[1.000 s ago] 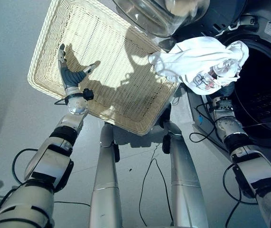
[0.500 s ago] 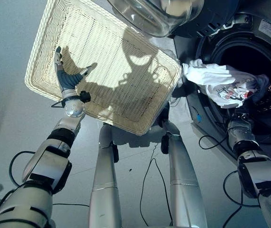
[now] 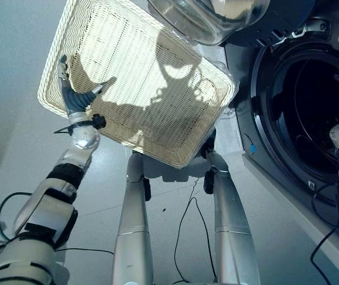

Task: Put the clothes into the washing machine.

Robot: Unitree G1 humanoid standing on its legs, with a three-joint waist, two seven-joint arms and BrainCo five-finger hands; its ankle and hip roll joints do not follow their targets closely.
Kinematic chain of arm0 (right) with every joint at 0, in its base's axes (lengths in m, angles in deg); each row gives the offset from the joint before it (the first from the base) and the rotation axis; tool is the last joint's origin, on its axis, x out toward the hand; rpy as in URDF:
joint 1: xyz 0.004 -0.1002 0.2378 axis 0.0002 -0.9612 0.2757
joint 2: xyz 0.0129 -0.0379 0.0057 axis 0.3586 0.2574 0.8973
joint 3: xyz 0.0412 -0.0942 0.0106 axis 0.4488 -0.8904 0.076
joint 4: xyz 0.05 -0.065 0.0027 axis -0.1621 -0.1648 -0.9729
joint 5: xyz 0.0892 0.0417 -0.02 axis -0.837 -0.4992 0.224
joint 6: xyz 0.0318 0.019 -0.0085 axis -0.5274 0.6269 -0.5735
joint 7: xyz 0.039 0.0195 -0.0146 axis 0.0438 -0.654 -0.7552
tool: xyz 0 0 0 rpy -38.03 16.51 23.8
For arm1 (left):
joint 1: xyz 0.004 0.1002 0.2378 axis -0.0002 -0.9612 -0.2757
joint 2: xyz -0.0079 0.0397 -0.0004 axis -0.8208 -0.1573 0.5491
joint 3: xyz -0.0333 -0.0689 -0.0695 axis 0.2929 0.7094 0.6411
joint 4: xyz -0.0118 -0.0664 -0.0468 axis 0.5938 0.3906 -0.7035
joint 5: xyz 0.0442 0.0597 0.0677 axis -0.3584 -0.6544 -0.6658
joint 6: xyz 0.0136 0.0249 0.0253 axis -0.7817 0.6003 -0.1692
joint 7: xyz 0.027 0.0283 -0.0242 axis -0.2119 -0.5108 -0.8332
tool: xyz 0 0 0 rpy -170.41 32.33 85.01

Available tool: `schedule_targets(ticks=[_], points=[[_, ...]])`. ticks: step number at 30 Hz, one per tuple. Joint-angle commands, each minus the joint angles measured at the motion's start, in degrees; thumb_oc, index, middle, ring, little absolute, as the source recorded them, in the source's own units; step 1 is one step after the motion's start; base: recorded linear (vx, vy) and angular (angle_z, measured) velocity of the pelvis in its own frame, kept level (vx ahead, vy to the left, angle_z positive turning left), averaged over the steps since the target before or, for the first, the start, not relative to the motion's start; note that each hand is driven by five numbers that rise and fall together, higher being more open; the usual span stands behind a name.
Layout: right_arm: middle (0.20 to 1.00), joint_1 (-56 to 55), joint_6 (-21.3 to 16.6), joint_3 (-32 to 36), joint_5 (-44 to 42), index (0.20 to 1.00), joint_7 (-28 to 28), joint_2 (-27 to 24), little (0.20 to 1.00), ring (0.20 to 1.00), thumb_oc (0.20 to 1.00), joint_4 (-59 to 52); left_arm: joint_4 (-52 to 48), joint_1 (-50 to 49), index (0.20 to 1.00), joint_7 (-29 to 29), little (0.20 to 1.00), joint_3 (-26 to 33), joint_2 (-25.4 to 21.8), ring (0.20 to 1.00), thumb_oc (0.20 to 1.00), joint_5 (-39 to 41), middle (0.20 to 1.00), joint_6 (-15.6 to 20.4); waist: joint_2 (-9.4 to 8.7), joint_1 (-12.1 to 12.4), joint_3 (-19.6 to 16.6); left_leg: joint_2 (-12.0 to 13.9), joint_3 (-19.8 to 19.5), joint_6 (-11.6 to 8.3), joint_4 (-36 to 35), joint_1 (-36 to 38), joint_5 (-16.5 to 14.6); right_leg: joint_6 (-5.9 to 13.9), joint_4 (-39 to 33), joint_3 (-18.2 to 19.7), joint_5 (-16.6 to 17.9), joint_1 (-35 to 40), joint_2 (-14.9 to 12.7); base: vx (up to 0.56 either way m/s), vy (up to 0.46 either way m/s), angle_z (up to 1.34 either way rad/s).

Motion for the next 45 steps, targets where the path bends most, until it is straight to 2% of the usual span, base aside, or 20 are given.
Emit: schedule_targets(ticks=[1,2,3,6,9,10,11,12,13,15,16,17,19,21,24,26,32,33,39,45], points=[[0.200,-1.24,-1.31,2.61,2.03,0.200,-1.46,-13.23,0.200,0.200,0.200,1.71,2.55,3.54,1.000,-1.49,1.000,2.26,-0.98,1.000,1.000,1.81,1.000,1.73,-4.11,-1.55,-0.23,-4.64,0.28,3.27,4.66,-0.08,-4.74,3.60,-13.63,-4.46,10.71,5.60,3.08,0.00,0.000,0.00],[0.784,-1.06,-0.25,2.09,1.25,0.784,-2.64,-13.34,0.784,0.784,0.784,2.29,2.69,3.89,1.000,-1.57,1.000,2.04,-1.12,1.000,1.000,1.89,1.000,1.58,-4.01,-1.57,-0.23,-4.81,0.10,3.32,4.64,-0.24,-4.84,3.60,-13.78,-4.39,10.76,5.45,3.01,0.00,0.000,0.00],[1.000,-1.12,0.24,2.03,1.49,1.000,-3.01,-13.17,1.000,1.000,1.000,2.45,2.71,3.93,1.000,-1.50,1.000,1.96,-1.10,1.000,1.000,1.97,1.000,1.53,-3.95,-1.60,-0.23,-4.88,0.07,3.35,4.70,-0.33,-4.83,3.58,-13.76,-4.38,10.80,5.37,3.02,0.00,0.000,0.00],[1.000,-1.69,3.55,1.13,3.32,1.000,-4.51,-12.04,1.000,1.000,1.000,2.35,2.12,4.02,1.000,-1.44,1.000,1.69,-0.93,1.000,1.000,2.10,1.000,0.98,-3.83,-1.35,-0.23,-5.21,-0.11,3.47,4.99,-0.29,-5.10,3.57,-13.57,-4.53,10.63,5.31,2.94,0.01,-0.004,0.01],[1.000,-1.95,14.87,-2.13,7.83,1.000,-3.73,-10.96,1.000,1.000,1.000,4.79,1.88,4.34,1.000,-1.78,1.000,1.14,-0.22,1.000,1.000,1.71,1.000,0.60,-3.64,-0.93,-0.23,-5.47,-0.11,3.57,5.15,-0.17,-5.30,3.61,-13.65,-4.61,10.61,5.43,2.78,0.01,-0.011,0.01],[1.000,-2.05,16.97,-3.70,9.87,1.000,-3.11,-11.04,1.000,1.000,1.000,5.80,1.78,4.28,1.000,-1.73,1.000,0.59,-0.04,1.000,1.000,1.70,1.000,0.47,-3.60,-0.64,-0.23,-5.44,-0.11,3.66,5.17,0.33,-5.80,3.68,-13.51,-4.78,10.14,5.97,2.80,0.01,-0.050,0.04],[1.000,-1.11,26.01,-7.20,11.39,1.000,-4.33,-10.89,1.000,1.000,1.000,7.82,1.38,4.75,1.000,-1.64,1.000,-0.20,0.13,1.000,1.000,1.83,1.000,0.11,-3.49,-0.43,-0.23,-5.70,-0.30,3.77,5.55,0.02,-5.76,3.70,-13.51,-4.92,10.28,5.80,2.71,0.00,-0.034,0.04],[1.000,-0.64,26.18,-7.25,11.39,1.000,-4.35,-11.04,1.000,1.000,1.000,7.91,1.36,5.03,1.000,-1.63,1.000,-0.10,0.05,1.000,1.000,1.83,1.000,0.09,-3.49,-0.57,-0.23,-5.82,-0.28,3.79,5.48,-0.57,-5.21,3.64,-13.65,-4.93,10.77,5.26,2.59,0.01,-0.049,0.07],[1.000,0.48,32.21,-11.14,13.98,1.000,-5.27,-10.44,1.000,1.000,1.000,10.43,1.25,5.74,1.000,-1.39,1.000,-1.31,0.63,1.000,1.000,1.60,1.000,-0.45,-3.40,-0.06,-0.23,-5.95,-0.40,4.01,5.81,-0.33,-5.73,3.65,-13.37,-5.17,10.45,5.53,2.66,0.01,-0.034,0.07],[1.000,1.56,34.22,-12.70,15.65,1.000,-4.53,-10.46,1.000,1.000,1.000,11.30,1.05,6.19,1.000,-1.20,1.000,-1.56,0.75,1.000,1.000,1.53,1.000,-0.64,-3.31,-0.09,-0.23,-6.10,-0.33,4.01,5.92,-1.12,-5.25,3.61,-13.34,-5.36,10.80,4.83,2.47,0.00,-0.023,0.06],[1.000,1.99,38.06,-15.02,25.17,1.000,-3.25,-10.13,1.000,1.000,1.000,11.87,0.79,5.86,1.000,-0.87,1.000,-2.14,1.16,1.000,1.000,1.34,1.000,-0.76,-3.10,0.16,-0.23,-5.95,-0.29,4.05,6.21,-0.59,-5.84,3.68,-12.84,-5.41,10.32,5.27,2.63,-0.01,-0.004,0.04],[1.000,2.82,38.98,-16.09,27.17,1.000,-3.50,-9.91,1.000,1.000,1.000,11.68,0.56,6.44,1.000,-0.50,1.000,-2.57,1.29,1.000,1.000,1.19,1.000,-0.95,-3.03,0.11,-0.23,-6.26,-0.34,4.14,6.09,-1.32,-5.22,3.62,-13.03,-5.43,10.88,4.58,2.49,0.01,-0.008,0.04],[1.000,3.17,40.10,-17.14,27.72,1.000,-3.66,-9.35,1.000,1.000,1.000,11.41,0.17,6.25,1.000,-0.22,1.000,-2.89,1.57,1.000,1.000,1.11,1.000,-1.25,-2.83,0.25,-0.23,-6.24,-0.34,4.14,6.42,-0.93,-5.98,3.74,-12.83,-5.39,10.32,4.93,2.62,0.00,0.000,0.00],[1.000,3.79,41.74,-18.65,34.87,1.000,-4.48,-7.87,1.000,1.000,1.000,11.31,-0.01,6.97,1.000,-0.42,1.000,-3.24,1.93,1.000,1.000,0.75,1.000,-2.03,-2.56,0.25,-0.23,-6.24,-0.19,4.33,6.45,-1.27,-6.07,3.81,-12.52,-5.45,10.15,4.50,2.57,0.00,0.000,0.00],[1.000,3.77,40.96,-19.84,40.27,1.000,-3.81,-6.68,1.000,1.000,1.000,10.74,0.06,7.27,1.000,-0.53,1.000,-3.37,2.56,1.000,1.000,0.23,1.000,-2.21,-2.37,0.25,-0.23,-6.14,0.13,4.32,6.38,-1.41,-6.09,3.89,-12.53,-5.44,10.05,4.36,2.53,0.00,0.015,0.01],[1.000,2.32,40.24,-21.35,49.43,1.000,-3.82,-4.41,1.000,1.000,1.000,8.26,-0.04,7.42,1.000,-0.60,1.000,-3.52,3.29,1.000,1.000,0.12,1.000,-2.28,-2.06,-0.07,-0.23,-6.30,0.48,4.44,6.22,-1.77,-6.03,3.91,-12.60,-5.04,10.21,3.81,2.57,-0.01,0.069,0.03],[1.000,-1.75,38.31,-22.12,54.87,1.000,-4.45,-1.13,1.000,1.000,1.000,5.22,-0.41,6.26,1.000,-0.36,1.000,-3.10,4.30,1.000,1.000,-0.84,1.000,-1.70,-1.99,-0.42,-0.23,-6.52,1.00,4.69,5.80,-1.55,-6.21,3.99,-13.03,-4.72,10.27,3.70,2.67,-0.01,0.034,0.02],[1.000,-5.04,37.78,-22.85,59.86,1.000,-4.05,1.19,1.000,1.000,1.000,1.90,-0.77,5.50,1.000,0.01,1.000,-2.77,5.08,1.000,1.000,-1.88,1.000,-2.07,-2.00,-0.87,-0.23,-6.63,1.53,4.72,5.54,-1.09,-6.28,3.97,-13.50,-4.34,10.37,3.98,2.70,-0.02,0.064,0.02],[1.000,-13.02,38.26,-23.84,66.28,1.000,-3.14,5.74,1.000,1.000,1.000,-6.35,-1.38,1.89,1.000,0.59,1.000,-1.48,6.39,1.000,1.000,-3.19,1.000,-2.53,-2.16,-1.70,-0.23,-6.84,2.56,4.91,5.08,1.31,-6.32,3.86,-13.97,-3.30,10.54,5.76,2.82,-0.03,0.094,-0.01],[1.000,-21.26,36.66,-24.82,73.63,1.000,-5.07,10.77,1.000,1.000,1.000,-8.84,1.50,-3.28,1.000,-4.08,1.000,0.48,8.59,1.000,1.000,-4.32,1.000,-4.18,-2.10,-2.02,-0.23,-6.46,4.07,5.11,2.63,8.23,-6.10,3.80,-15.09,-2.46,10.41,11.95,2.34,-0.06,0.040,-0.03]])
